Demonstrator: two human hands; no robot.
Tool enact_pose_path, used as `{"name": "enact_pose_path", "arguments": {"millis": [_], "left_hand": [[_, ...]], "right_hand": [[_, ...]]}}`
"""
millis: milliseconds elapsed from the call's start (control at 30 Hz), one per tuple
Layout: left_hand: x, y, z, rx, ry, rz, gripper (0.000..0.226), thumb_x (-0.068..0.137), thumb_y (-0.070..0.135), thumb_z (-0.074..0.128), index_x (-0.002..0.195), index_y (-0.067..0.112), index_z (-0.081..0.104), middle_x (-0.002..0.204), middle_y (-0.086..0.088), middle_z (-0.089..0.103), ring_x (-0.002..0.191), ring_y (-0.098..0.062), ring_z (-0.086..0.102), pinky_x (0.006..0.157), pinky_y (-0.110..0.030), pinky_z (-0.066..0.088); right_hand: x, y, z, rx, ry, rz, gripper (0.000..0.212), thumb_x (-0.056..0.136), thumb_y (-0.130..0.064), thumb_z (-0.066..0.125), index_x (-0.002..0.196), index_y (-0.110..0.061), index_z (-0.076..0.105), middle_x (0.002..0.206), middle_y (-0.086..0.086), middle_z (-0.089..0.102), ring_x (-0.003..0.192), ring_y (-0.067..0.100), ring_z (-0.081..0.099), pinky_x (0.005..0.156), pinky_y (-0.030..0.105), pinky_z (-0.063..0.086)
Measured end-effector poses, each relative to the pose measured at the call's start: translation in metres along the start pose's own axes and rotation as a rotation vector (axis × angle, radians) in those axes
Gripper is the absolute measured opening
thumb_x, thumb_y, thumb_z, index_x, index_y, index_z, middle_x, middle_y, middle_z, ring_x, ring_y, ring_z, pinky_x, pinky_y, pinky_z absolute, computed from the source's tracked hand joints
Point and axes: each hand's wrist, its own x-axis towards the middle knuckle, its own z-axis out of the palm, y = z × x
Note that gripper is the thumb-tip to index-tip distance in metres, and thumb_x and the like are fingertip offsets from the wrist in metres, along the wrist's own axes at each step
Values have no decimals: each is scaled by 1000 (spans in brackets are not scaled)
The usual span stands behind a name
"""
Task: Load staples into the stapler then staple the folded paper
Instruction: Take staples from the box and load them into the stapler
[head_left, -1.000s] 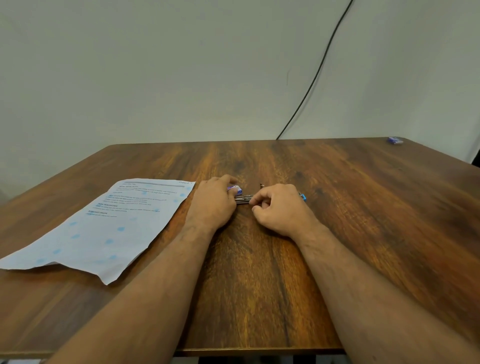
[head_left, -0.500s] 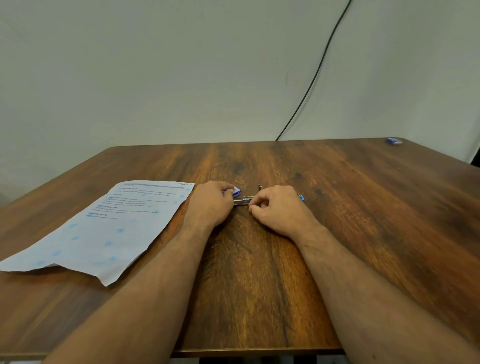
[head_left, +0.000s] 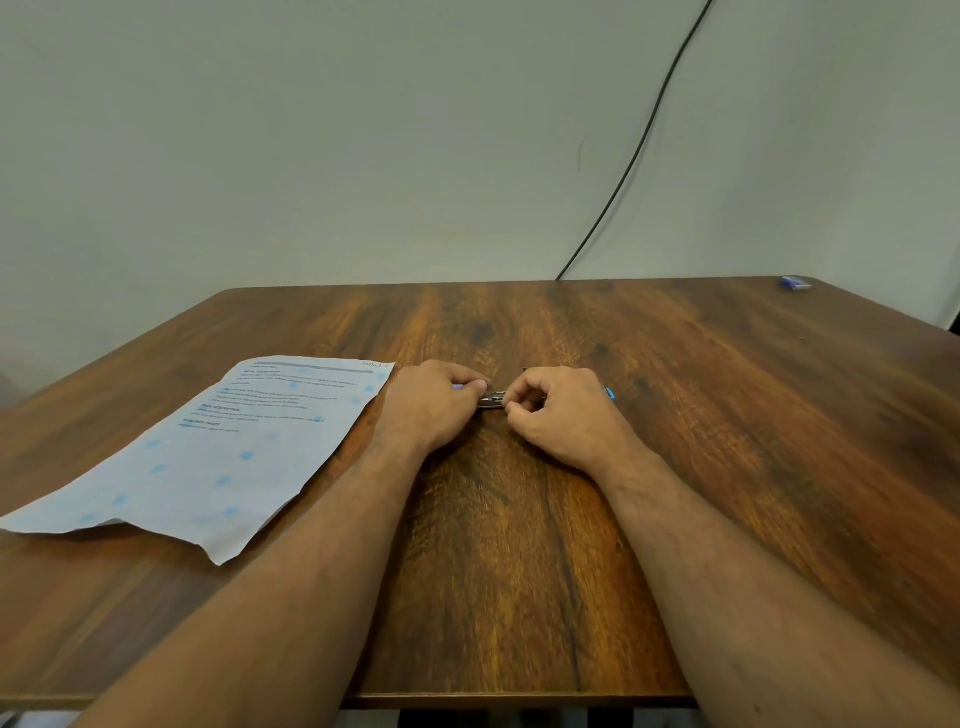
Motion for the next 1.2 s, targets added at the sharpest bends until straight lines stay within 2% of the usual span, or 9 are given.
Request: {"name": "enact_pose_path", "arguments": {"millis": [200,267,367,533,600,733,967,1067,1200], "left_hand": [[1,0,4,34,12,12,30,99,36,53,98,23,80,97,-3,75,85,-20,64,77,-34,50],[-1,2,3,5,43,67,30,99,27,55,88,15,81,102,-4,73,91,-20,64,84,-35,51],[-3,2,2,-1,159,101,22,96,18,60,101,15,81,128,-3,61,120,-17,56,95,-22,37],[-10,0,-4,-252,407,203,20,89,7,68,95,20,82,122,8,59,111,-11,59,85,-3,38],[-15,-1,-7,-382,389,201,29,88,-1,65,89,24,81,118,9,62,107,-10,60,79,-3,43],[-18,2,-12,-634,271,150,39,79,-3,51,72,23,79,114,0,71,112,-17,64,81,-30,60],[-23,9,-18,-716,47,51,50,87,-20,42,69,10,77,122,1,70,127,-20,55,74,-24,61],[-21,8,-18,-747,-2,29,54,86,-24,42,69,12,78,125,0,70,126,-19,55,78,-25,61],[-19,5,-17,-762,-42,45,58,83,-25,48,69,20,82,124,1,72,128,-22,56,86,-30,60]], "right_hand": [[1,2,3,1,24,9,13,81,-18,66,82,-26,76,67,-11,68,62,-4,59,64,10,44],[2,3,3,6,23,11,14,81,-17,66,81,-28,75,67,-11,68,62,-6,58,62,10,41],[1,3,3,4,19,4,15,81,-16,67,80,-29,75,66,-11,67,62,-7,58,61,9,40],[0,3,0,56,80,-8,10,81,-18,70,80,-26,75,65,-11,68,63,-3,60,60,7,41],[0,3,0,80,144,-22,11,79,-16,69,77,-25,75,63,-11,66,60,-1,59,58,8,41],[-3,4,1,92,234,-53,16,73,-9,63,70,-20,74,57,-9,63,52,3,55,53,14,40],[-3,7,-1,137,255,0,22,76,-9,57,68,-23,72,49,-13,63,43,10,60,48,26,52],[-3,8,0,156,242,23,19,82,-14,61,75,-27,73,57,-7,68,48,13,66,51,36,60],[-4,3,-2,265,233,90,13,90,-13,68,85,-22,76,67,-3,72,53,13,71,47,33,60]]}}
